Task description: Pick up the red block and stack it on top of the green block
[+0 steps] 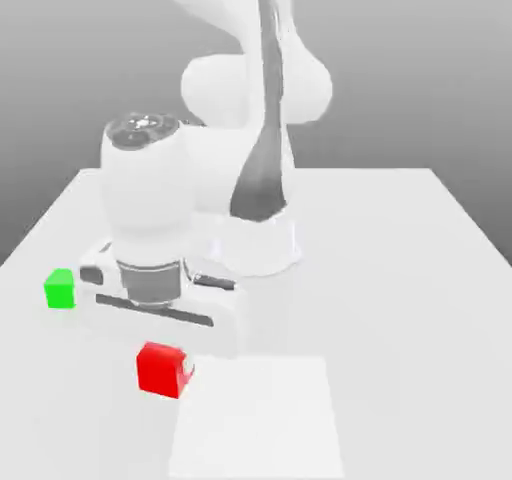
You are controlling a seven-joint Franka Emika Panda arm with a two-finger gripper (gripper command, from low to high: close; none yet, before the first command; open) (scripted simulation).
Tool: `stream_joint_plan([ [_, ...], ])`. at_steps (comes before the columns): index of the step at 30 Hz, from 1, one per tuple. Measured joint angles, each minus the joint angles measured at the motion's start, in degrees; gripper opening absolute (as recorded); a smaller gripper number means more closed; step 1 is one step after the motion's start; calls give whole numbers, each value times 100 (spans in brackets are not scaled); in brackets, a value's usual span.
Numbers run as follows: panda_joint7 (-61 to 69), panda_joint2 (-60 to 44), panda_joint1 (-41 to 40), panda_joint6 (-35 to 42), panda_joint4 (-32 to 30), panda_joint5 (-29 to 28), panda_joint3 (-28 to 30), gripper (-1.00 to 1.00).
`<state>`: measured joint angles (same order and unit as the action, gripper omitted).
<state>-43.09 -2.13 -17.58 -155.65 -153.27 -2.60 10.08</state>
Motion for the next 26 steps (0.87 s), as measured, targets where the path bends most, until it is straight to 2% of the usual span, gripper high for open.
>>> stream_joint_plan([
  [5,914,589,-1235,143,-421,-402,651,-100],
  [11,2026,1243,-2201,286,-911,-808,1694,-100],
  [16,2957,790,-1916,-35,-937,233,2014,-100],
  [21,3698,200,-1702,-455,-895,1272,1937,-100],
  [24,3910,-93,-1719,-749,-889,1570,1881,-100],
  [26,3907,-251,-1726,-972,-902,1571,1882,-100],
])
